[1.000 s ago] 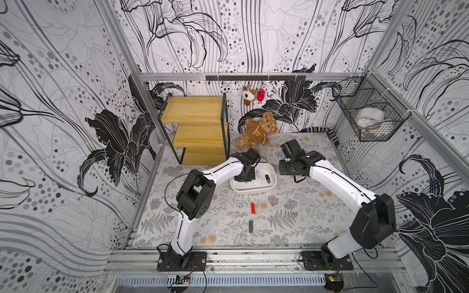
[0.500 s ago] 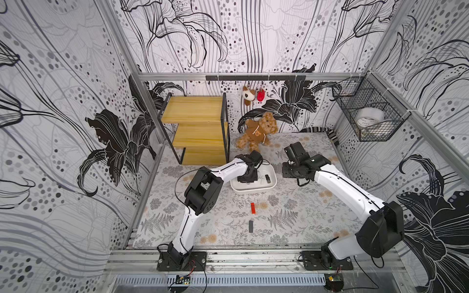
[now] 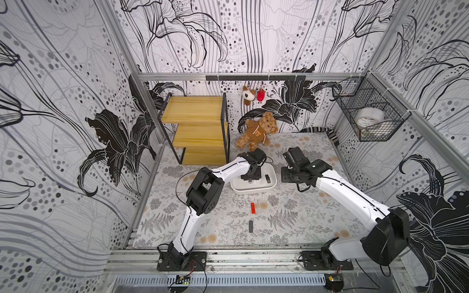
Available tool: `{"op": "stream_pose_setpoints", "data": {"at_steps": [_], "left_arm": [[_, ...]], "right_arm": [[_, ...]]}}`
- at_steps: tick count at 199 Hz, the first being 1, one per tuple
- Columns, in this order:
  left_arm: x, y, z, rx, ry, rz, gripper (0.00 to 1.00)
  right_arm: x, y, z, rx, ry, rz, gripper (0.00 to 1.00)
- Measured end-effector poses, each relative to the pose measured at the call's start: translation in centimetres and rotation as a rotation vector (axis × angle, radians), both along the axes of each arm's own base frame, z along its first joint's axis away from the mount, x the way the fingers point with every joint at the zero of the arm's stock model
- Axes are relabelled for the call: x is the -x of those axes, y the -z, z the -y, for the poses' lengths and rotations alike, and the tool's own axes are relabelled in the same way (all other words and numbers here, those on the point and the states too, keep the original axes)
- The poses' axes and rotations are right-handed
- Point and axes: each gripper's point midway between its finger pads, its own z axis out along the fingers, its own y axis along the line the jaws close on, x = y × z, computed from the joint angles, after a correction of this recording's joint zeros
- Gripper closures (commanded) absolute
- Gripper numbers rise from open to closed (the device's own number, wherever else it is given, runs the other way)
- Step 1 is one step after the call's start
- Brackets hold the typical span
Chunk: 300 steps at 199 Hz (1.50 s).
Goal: Put the usb flash drive into the storage box
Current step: Place the USB flash in the storage box, then pick up the USB flash from the center of the board.
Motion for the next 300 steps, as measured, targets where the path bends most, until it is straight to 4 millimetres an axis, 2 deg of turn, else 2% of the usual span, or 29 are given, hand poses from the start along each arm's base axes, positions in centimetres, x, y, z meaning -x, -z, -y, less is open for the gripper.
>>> {"op": "stream_pose_setpoints", "data": {"at_steps": [10, 24, 38, 55, 66, 77, 92, 107, 133, 159, 186, 234, 300], "left_arm": [[0.0, -0.8, -0.2, 0.0, -0.006, 0.011, 0.55], [-0.1, -3.1, -0.8, 0.01, -0.02, 0.043, 0.52], [-0.2, -6.7, -1.7, 0.032, -0.042, 0.093, 0.5], [-0.1, -12.1, -3.6, 0.069, -0.08, 0.179, 0.46], [0.7, -15.8, -4.9, 0.103, -0.1, 0.244, 0.45], [2.0, -18.4, -6.6, 0.122, -0.124, 0.288, 0.44], [4.5, -19.9, -8.8, 0.132, -0.15, 0.314, 0.43], [7.2, -19.3, -10.7, 0.127, -0.172, 0.299, 0.42], [11.8, -16.5, -13.9, 0.102, -0.218, 0.231, 0.41], [14.7, -15.5, -15.8, 0.094, -0.252, 0.194, 0.39], [16.3, -15.1, -16.7, 0.098, -0.27, 0.18, 0.39], [18.6, -13.9, -17.9, 0.091, -0.295, 0.142, 0.39], [20.0, -13.1, -18.1, 0.093, -0.304, 0.12, 0.38]], "right_arm": [[0.5, 0.0, -0.9, 0.0, -0.021, 0.003, 0.47], [1.3, 0.0, -2.3, -0.007, -0.049, 0.002, 0.47], [2.3, 0.1, -3.7, -0.016, -0.077, -0.003, 0.46], [3.9, 0.4, -5.7, -0.031, -0.112, -0.014, 0.46], [5.2, 0.7, -7.0, -0.044, -0.137, -0.026, 0.45], [6.3, 1.2, -8.1, -0.051, -0.162, -0.044, 0.45], [7.7, 2.4, -9.6, -0.062, -0.191, -0.082, 0.45], [8.3, 3.9, -10.4, -0.058, -0.198, -0.122, 0.45], [8.3, 7.1, -11.4, -0.023, -0.203, -0.192, 0.45], [8.5, 9.7, -12.3, 0.004, -0.214, -0.255, 0.45], [8.4, 11.4, -13.6, 0.012, -0.228, -0.292, 0.46], [8.2, 12.2, -15.4, 0.005, -0.249, -0.311, 0.47], [9.1, 13.9, -15.8, 0.036, -0.265, -0.347, 0.48]]}}
